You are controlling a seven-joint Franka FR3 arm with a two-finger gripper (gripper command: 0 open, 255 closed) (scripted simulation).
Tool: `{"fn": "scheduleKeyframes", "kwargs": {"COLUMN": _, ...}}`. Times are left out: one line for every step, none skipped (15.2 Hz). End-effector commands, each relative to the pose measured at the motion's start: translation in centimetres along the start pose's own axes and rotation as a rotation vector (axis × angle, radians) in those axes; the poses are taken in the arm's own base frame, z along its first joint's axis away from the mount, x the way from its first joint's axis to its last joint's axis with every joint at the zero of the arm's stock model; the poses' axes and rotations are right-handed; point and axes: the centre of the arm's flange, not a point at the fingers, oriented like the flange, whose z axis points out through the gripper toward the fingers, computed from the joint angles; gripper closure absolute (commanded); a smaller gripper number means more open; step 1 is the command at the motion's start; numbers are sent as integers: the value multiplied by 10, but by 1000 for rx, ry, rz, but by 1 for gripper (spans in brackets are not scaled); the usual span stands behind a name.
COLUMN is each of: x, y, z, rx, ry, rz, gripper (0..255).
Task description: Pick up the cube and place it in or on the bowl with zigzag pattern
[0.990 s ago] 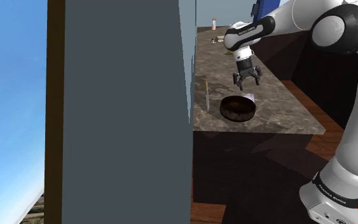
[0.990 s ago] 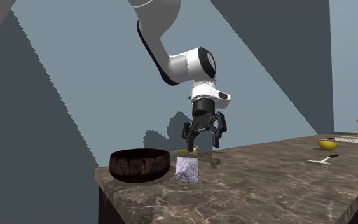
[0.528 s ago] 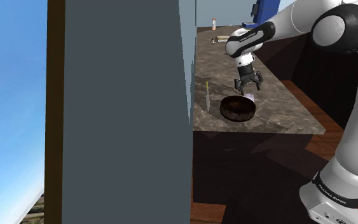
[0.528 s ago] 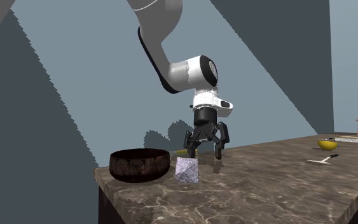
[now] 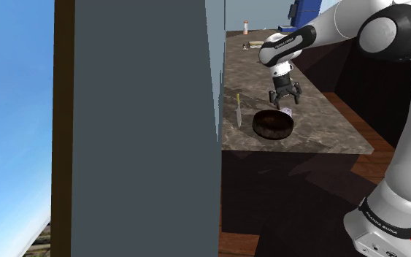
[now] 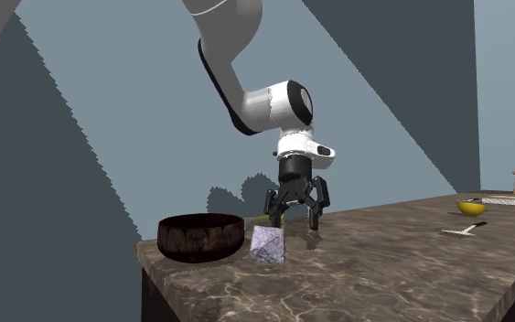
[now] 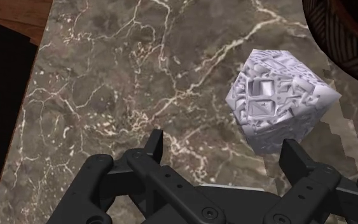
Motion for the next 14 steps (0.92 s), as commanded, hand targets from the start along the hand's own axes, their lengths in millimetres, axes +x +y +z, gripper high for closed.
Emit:
{"fn": "scheduleKeyframes", "kwargs": {"x": 1, "y": 1, "z": 6, "rx": -5, "ry": -15, "rz": 0, "gripper": 255}}
{"fn": "scheduleKeyframes", "kwargs": {"x": 1, "y": 0, "z": 6, "rx": -5, "ry": -15, "rz": 0, "gripper": 255}}
{"fn": "scheduleKeyframes", "kwargs": {"x": 0, "y": -1, "z": 6, "rx": -5, "ry": -15, "rz": 0, "gripper": 255}}
{"fn": "scheduleKeyframes", "kwargs": {"x": 0, "y": -1, "z": 6, "rx": -5, "ry": -15, "rz": 0, "gripper": 255}}
{"fn": "scheduleKeyframes", "kwargs": {"x": 0, "y": -1, "z": 5, "rx": -5, "ry": -15, "rz": 0, "gripper": 255}}
{"fn": "scheduleKeyframes", "kwargs": {"x": 0, "y": -1, "z": 6, "rx": -5, "ry": -15, "rz": 0, "gripper": 255}}
{"fn": "scheduleKeyframes", "kwargs": {"x": 0, "y": -1, "z": 6, "rx": -5, "ry": -15, "rz": 0, "gripper": 255}}
{"fn": "scheduleKeyframes", "kwargs": {"x": 0, "y": -1, "z": 6, "rx": -5, "ry": -15, "rz": 0, "gripper": 255}}
{"fn": "scheduleKeyframes", "kwargs": {"x": 0, "y": -1, "z": 6, "rx": -5, "ry": -15, "rz": 0, "gripper": 255}}
{"fn": "scheduleKeyframes", "kwargs": {"x": 0, "y": -1, "z": 6, "rx": -5, "ry": -15, "rz": 0, "gripper": 255}}
{"fn": "scheduleKeyframes", "kwargs": {"x": 0, "y": -1, "z": 6, "rx": -5, "ry": -15, "rz": 0, "gripper": 0}}
{"fn": "scheduleKeyframes", "kwargs": {"x": -20, "y": 0, "z": 2, "rx": 36, "ry": 44, "rz": -32, "gripper": 0}}
{"fn": "scheduleKeyframes", "kwargs": {"x": -40, "y": 1, "z": 1, "rx": 78, "ry": 103, "rz": -64, "gripper": 0}}
{"fn": "scheduleKeyframes", "kwargs": {"x": -61, "y": 3, "z": 0, "rx": 119, "ry": 161, "rz": -96, "gripper": 0}}
